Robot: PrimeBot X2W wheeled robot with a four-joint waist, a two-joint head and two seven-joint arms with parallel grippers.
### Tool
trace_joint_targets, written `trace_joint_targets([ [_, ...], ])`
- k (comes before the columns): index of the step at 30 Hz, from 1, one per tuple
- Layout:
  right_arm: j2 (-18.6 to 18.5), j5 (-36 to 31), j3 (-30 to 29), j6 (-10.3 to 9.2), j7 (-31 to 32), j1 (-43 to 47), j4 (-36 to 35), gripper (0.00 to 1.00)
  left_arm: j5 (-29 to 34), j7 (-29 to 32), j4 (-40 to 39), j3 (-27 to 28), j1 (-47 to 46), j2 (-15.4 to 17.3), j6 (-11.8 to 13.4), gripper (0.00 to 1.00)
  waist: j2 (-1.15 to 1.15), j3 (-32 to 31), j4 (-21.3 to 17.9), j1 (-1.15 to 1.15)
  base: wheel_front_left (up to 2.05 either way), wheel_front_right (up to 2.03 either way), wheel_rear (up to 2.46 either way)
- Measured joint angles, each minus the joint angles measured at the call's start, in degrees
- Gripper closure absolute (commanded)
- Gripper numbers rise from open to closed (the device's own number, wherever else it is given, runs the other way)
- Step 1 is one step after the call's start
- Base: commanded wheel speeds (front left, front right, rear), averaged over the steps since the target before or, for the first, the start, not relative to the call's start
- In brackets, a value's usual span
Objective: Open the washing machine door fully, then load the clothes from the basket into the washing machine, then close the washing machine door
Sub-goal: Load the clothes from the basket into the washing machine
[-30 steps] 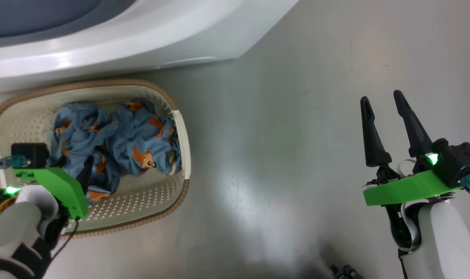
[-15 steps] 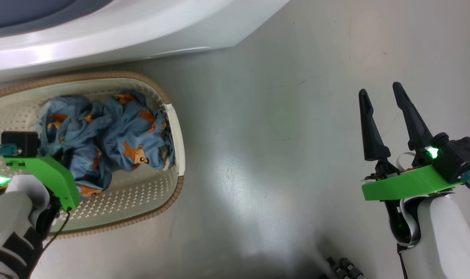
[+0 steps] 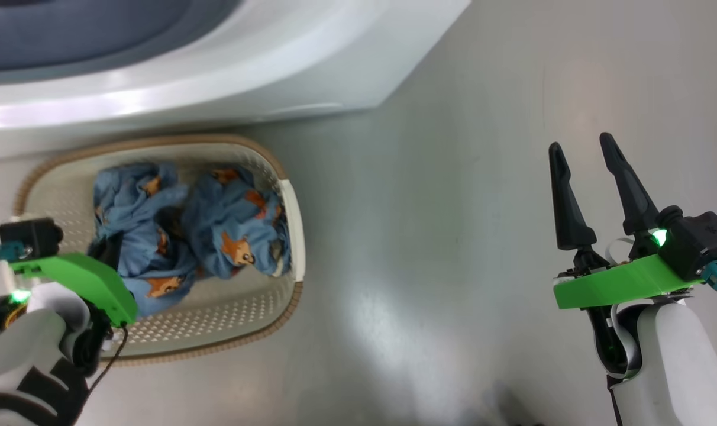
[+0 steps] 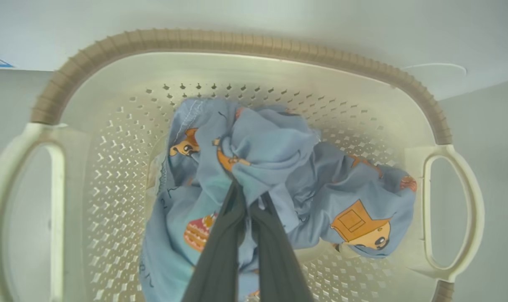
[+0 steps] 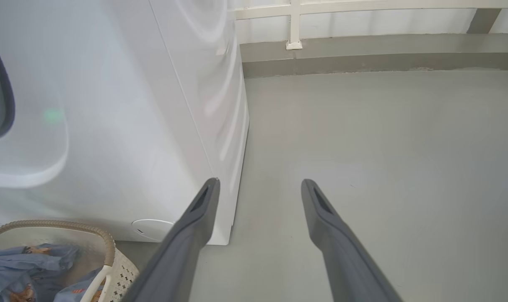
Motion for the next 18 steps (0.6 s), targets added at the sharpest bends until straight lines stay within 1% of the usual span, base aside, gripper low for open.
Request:
trace_joint_targets([
  [3, -0.1, 0.0, -0.2, 0.0, 0.0, 0.4, 0.7, 0.0, 0.5, 0.0, -2.0, 4.1, 1.8, 0.1, 0.0, 1.0, 0.0, -2.2, 0.8, 0.0, 0.0, 0.0, 0.0],
  [6, -0.4, 0.0, -0.4, 0.0, -0.3, 1.0, 1.5, 0.0, 3.2, 0.0, -4.8, 9.7, 3.9, 0.1, 0.0, 1.0, 0.0, -4.6, 1.6, 0.0, 0.0, 0.0, 0.0],
  [10, -1.0, 0.1, -0.5, 0.0, -0.4, 3.2, 2.5, 0.0, 8.9, 0.0, -8.1, 16.6, 8.9, 0.0, 0.0, 1.0, 0.0, -8.2, 2.6, 0.0, 0.0, 0.0, 0.0],
  [11, -1.4, 0.3, -0.6, 0.0, -0.4, 4.2, 3.0, 0.0, 11.8, 0.0, -9.8, 20.1, 11.5, -0.2, 0.0, 1.0, 0.0, -10.0, 3.1, 0.0, 0.0, 0.0, 0.0],
  [18, -2.4, 0.6, -1.2, 0.0, -0.4, 7.3, 3.9, 0.0, 21.9, -0.1, -17.5, 31.7, 19.1, -2.1, 0.0, 1.0, 0.0, -16.3, 4.6, 0.0, 0.0, 0.0, 0.0],
])
